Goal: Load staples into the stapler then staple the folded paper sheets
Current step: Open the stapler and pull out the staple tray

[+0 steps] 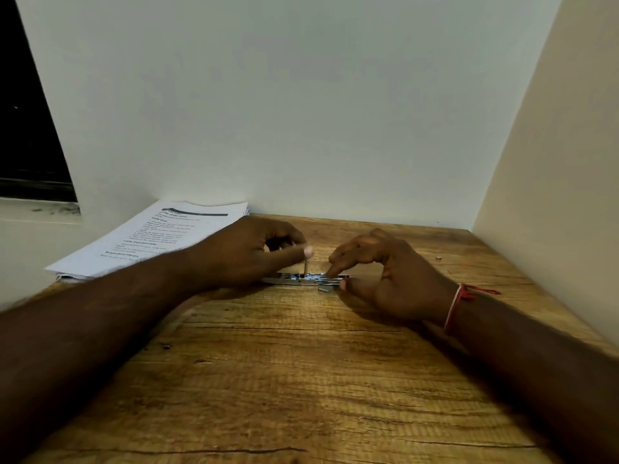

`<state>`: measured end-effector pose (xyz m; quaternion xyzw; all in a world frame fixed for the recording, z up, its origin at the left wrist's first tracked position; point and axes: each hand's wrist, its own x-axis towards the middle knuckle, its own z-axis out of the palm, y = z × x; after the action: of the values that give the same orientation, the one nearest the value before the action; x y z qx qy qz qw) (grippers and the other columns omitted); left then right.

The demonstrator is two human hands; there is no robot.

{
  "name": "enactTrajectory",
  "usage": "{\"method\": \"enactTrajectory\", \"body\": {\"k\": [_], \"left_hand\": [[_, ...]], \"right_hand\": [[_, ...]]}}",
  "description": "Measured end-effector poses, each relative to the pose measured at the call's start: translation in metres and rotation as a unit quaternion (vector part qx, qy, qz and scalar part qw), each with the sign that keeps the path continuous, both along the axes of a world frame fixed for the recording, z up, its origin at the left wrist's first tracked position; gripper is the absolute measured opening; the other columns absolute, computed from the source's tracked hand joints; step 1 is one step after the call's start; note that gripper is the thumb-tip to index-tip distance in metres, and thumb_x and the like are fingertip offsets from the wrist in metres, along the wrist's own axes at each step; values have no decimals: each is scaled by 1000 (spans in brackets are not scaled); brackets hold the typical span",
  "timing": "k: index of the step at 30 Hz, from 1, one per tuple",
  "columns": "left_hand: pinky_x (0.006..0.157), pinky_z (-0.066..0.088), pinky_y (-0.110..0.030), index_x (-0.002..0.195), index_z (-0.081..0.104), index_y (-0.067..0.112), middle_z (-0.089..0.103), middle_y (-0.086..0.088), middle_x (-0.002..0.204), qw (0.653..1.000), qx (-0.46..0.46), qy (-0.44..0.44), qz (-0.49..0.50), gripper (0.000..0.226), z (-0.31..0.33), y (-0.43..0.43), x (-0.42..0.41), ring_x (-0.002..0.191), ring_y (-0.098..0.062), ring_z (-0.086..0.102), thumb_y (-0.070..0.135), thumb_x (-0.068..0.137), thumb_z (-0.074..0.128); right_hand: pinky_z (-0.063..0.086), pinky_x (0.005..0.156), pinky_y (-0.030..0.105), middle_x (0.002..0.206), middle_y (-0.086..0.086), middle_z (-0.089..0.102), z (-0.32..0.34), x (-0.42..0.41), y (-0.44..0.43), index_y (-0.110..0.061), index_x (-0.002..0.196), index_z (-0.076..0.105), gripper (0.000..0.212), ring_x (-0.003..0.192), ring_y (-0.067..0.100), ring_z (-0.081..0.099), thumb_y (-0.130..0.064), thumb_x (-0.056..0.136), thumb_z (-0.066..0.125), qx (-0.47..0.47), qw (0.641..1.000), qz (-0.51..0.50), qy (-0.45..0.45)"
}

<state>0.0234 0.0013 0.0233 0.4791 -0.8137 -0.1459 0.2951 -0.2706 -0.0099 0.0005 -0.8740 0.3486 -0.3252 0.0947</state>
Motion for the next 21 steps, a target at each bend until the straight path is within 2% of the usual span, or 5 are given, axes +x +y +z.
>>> {"method": "enactTrajectory", "body": {"k": [4,9,13,17,21], "left_hand": [[81,53,-18,123,75,43,80,21,107,994,45,-94,-13,41,8,-3,16,101,2,73,50,86,91],[80,58,-22,118,74,39,83,17,99,994,66,-83,-17,39,9,-9,24,89,-3,78,19,86,86],[77,60,-19,117,74,38,84,15,95,995,72,-67,-10,37,5,-10,21,85,-5,79,21,86,88],[73,55,-13,117,74,39,83,17,94,998,38,-56,13,37,-3,-10,16,83,-2,77,24,87,87],[72,52,-10,127,72,41,82,17,96,997,18,-63,33,42,-8,-11,12,86,3,74,28,90,86]], "right_hand": [[44,96,19,119,-28,71,9,-12,-4,-45,114,81,31,122,-3,56,-25,91,88,47,995,-83,2],[40,86,9,111,-24,76,14,-30,-19,-39,124,77,43,114,-8,59,-13,90,84,48,986,-158,-18],[46,82,19,112,-20,77,20,-55,-32,-37,124,76,44,113,5,66,-20,86,89,107,970,-215,-42],[51,75,26,105,-10,74,24,-69,-40,-32,112,77,45,95,7,68,-56,78,94,141,942,-303,-10],[61,91,39,100,-8,72,26,-70,-39,-30,101,78,56,95,9,67,-71,67,94,168,923,-344,41]]}}
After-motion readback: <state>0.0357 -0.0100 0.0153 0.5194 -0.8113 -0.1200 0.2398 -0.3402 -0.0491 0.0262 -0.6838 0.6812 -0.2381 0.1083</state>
